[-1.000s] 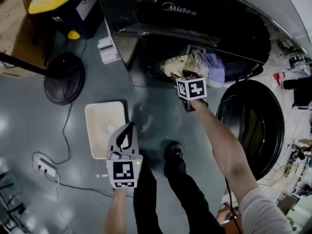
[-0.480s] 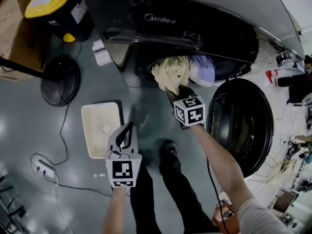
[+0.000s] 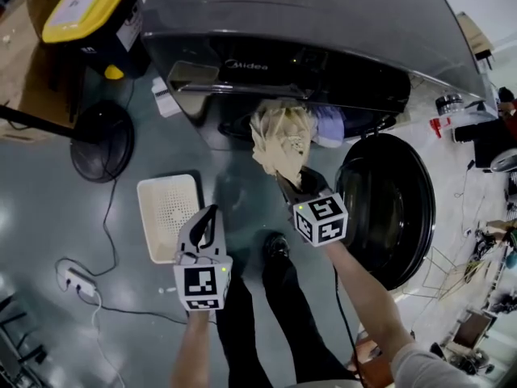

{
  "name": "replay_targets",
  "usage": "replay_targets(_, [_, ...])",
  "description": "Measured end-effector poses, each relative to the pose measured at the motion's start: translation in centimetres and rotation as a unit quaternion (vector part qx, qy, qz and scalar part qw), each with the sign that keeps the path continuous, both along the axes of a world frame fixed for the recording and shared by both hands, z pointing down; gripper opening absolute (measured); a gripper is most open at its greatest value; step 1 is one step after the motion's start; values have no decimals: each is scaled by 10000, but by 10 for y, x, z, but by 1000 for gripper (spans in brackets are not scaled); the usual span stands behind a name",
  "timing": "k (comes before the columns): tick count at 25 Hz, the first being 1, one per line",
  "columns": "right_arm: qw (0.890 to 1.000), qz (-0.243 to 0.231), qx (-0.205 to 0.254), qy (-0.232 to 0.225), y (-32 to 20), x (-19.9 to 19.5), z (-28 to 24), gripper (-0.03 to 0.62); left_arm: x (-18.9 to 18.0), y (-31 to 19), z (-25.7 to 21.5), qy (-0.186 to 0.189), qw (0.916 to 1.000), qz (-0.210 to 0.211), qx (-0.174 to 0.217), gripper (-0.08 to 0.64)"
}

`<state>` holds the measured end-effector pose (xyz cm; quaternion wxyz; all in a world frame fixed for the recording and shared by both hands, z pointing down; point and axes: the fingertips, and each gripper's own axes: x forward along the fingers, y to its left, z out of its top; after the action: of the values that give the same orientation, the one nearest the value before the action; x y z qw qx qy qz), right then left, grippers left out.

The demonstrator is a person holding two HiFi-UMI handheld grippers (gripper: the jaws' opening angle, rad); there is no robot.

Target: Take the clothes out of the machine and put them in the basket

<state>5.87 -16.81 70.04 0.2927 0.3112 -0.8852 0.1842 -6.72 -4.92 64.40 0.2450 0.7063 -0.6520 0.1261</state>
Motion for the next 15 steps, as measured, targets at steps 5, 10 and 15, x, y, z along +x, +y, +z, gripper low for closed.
replay_targets(5, [9998, 36, 61, -198, 24, 11, -41, 126, 0, 0, -17, 52, 10000, -64, -2, 18])
replay_targets(10, [9993, -36, 182, -329, 46, 20, -80, 126, 0, -2, -31, 103, 9998, -175, -10, 18])
replay_targets(15, [9990, -152, 244, -354, 73, 28, -115, 126, -3, -1, -45, 55, 9997, -235, 35, 18])
